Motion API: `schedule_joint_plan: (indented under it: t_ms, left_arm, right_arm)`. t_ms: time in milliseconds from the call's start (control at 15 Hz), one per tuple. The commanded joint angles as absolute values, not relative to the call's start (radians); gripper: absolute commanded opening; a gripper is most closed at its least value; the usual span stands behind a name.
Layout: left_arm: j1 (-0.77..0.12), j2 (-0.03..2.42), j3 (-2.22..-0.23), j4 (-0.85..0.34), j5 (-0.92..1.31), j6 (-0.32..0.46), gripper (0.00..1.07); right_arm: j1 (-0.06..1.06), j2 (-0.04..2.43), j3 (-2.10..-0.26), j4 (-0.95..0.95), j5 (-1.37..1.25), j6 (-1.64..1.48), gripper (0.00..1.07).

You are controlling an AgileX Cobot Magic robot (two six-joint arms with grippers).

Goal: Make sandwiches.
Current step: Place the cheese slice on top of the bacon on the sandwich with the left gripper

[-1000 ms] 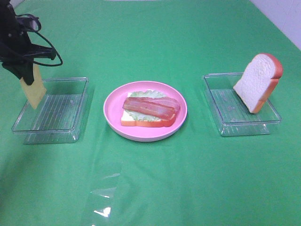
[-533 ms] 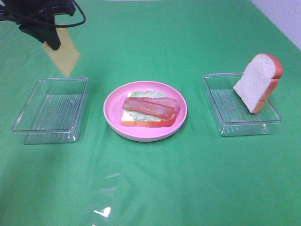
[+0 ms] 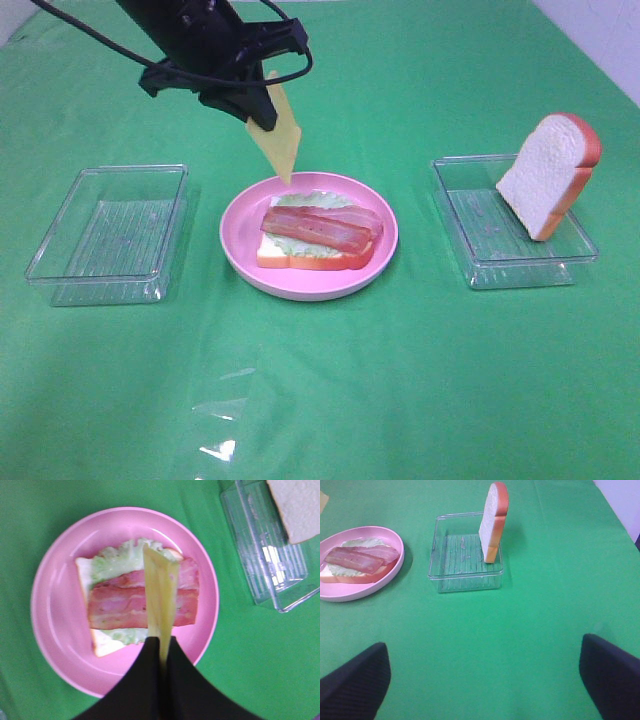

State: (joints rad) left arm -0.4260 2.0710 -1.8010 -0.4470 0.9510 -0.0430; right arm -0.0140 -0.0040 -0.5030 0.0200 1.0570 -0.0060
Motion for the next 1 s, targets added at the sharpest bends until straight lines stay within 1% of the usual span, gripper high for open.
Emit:
schedule_joint_plan:
  t_ms: [67,200,267,400,533,600,867,1000]
  left_arm:
    - [-0.434,2.122,-1.792,-0.571,0.933,0.0,0.0]
    - [-0.434,2.19,-1.792,-0.668,0.936,0.047,0.0]
    - [-0.434,2.242,-1.792,-0.759,0.937,0.09,0.0]
    - [-0.434,2.271,-1.792,-0.808,0.931,0.13,0.0]
    - [-0.434,2.281,-1.792,-0.816,0.92,0.153,0.0]
    - [-0.434,2.295,-1.792,-0.824,0.913,0.179,0.0]
    - [-0.434,2.313,-1.792,-0.796,0.893,0.231,0.0]
    - [-0.434,2.309,-1.792,-0.774,0.881,0.23,0.0]
  right_arm:
    - [-0.014,-0.028,-0.5,0.02,1.052,0.0,0.98]
    - [-0.014,-0.028,-0.5,0.02,1.052,0.0,0.98]
    - [-0.014,-0.028,-0.5,0.02,1.052,0.0,0.98]
    - [-0.014,-0.028,-0.5,0.02,1.052,0.0,0.98]
    - [-0.014,-0.028,-0.5,0.02,1.052,0.0,0.98]
    - [-0.014,-0.028,-0.5,0.02,1.052,0.0,0.98]
    - [-0.014,-0.028,-0.5,0.02,1.052,0.0,0.98]
    - [-0.014,-0.028,-0.5,0.02,1.052,0.0,0.98]
